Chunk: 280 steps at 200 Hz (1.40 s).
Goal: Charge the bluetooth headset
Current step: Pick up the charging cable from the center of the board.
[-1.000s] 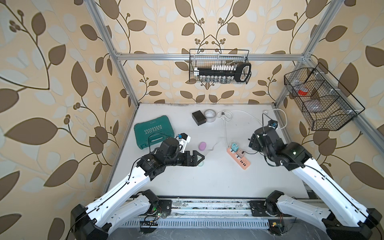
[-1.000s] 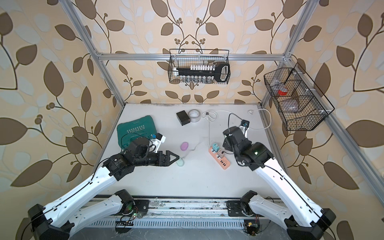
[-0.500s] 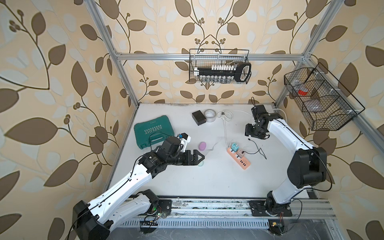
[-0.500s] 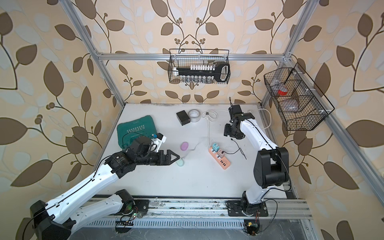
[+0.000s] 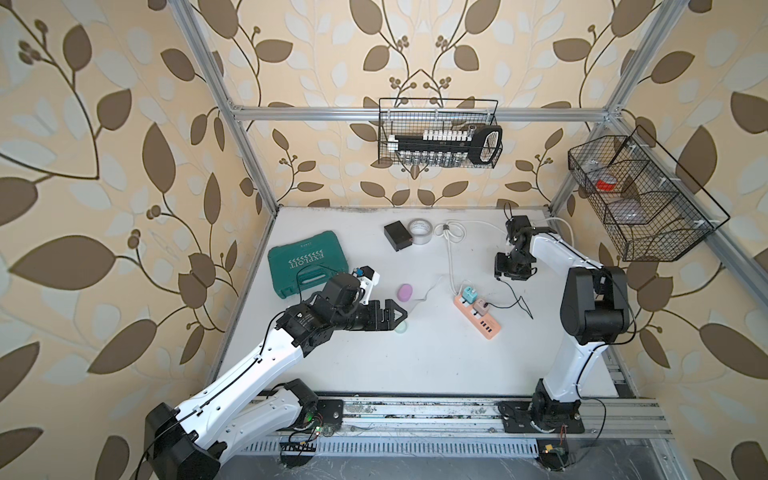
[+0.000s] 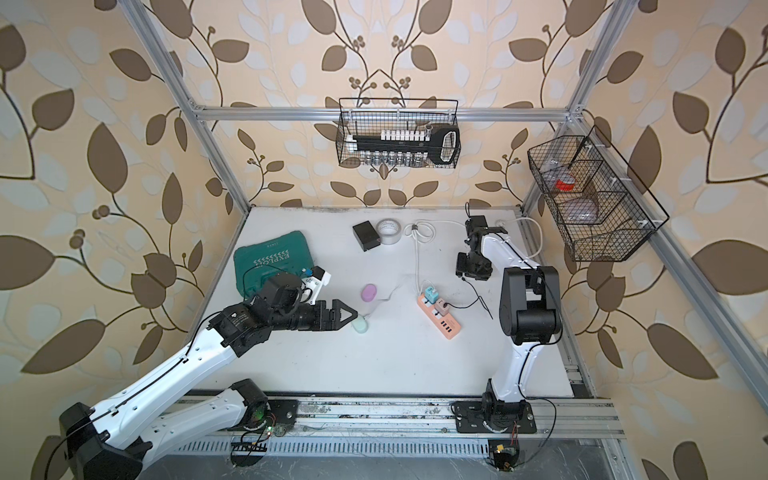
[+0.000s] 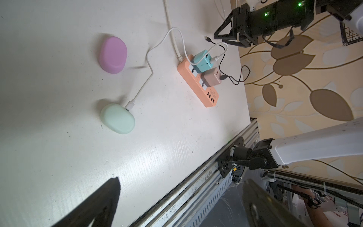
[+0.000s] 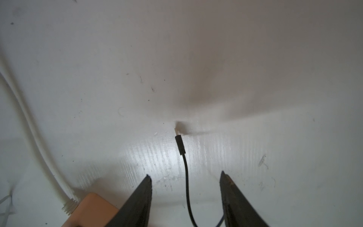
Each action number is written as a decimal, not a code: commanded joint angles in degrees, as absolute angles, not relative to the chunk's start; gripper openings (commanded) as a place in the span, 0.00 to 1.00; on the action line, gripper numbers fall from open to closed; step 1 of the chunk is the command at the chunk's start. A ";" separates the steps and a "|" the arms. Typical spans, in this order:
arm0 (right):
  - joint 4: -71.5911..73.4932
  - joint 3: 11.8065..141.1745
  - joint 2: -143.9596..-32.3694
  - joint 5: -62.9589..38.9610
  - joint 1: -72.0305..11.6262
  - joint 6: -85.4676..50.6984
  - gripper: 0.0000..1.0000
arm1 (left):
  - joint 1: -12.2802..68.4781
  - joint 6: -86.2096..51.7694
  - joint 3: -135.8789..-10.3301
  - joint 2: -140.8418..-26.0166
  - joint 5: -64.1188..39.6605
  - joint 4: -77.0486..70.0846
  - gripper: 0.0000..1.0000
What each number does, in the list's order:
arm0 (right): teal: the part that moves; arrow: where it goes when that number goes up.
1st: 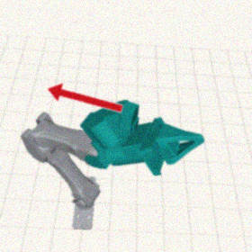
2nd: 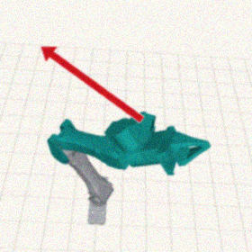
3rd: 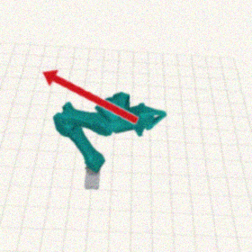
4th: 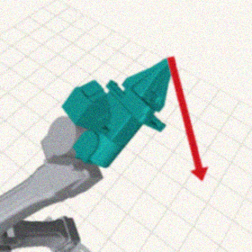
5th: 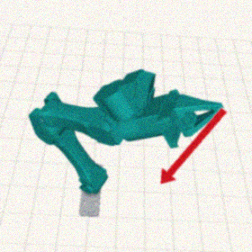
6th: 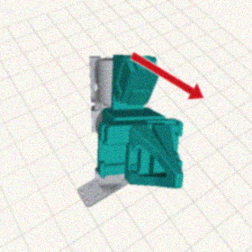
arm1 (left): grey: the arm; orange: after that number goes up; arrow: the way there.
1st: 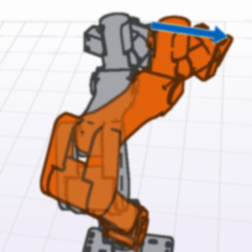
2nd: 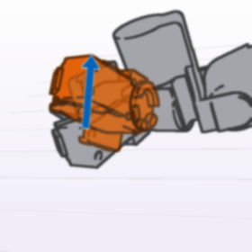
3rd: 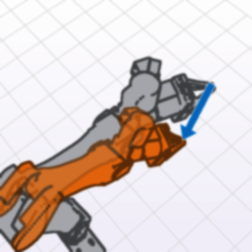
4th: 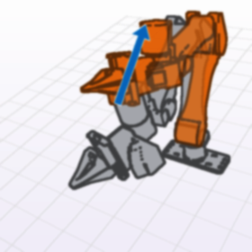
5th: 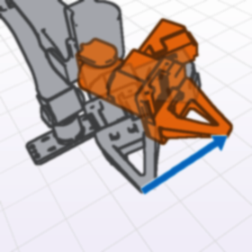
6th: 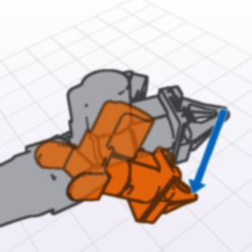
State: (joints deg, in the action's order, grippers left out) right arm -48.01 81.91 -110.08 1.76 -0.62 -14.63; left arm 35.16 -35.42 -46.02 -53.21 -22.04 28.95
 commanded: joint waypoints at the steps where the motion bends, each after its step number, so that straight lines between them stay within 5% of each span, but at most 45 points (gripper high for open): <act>1: -46.23 81.56 -111.53 0.66 -0.70 -13.71 0.51 | 34.53 -34.19 -46.52 -52.54 -22.15 28.34 0.99; 89: -45.04 79.42 -113.20 0.54 -0.65 -13.80 0.44 | 33.75 -34.10 -46.07 -53.04 -22.69 27.85 0.99; 107: -44.84 79.09 -113.12 0.29 -0.70 -14.02 0.35 | 33.82 -34.18 -45.97 -53.34 -22.94 27.71 0.99; 190: -43.95 76.47 -111.34 0.78 -0.87 -14.94 0.24 | 33.39 -33.92 -45.48 -53.27 -23.29 27.51 0.99; 234: -44.38 76.81 -109.33 0.18 -1.12 -14.02 0.00 | 33.31 -34.01 -45.18 -53.20 -23.47 27.29 0.99; 280: -44.22 75.48 -99.76 -1.27 -2.83 -13.44 0.00 | 33.06 -33.86 -46.17 -53.85 -23.47 27.27 0.99</act>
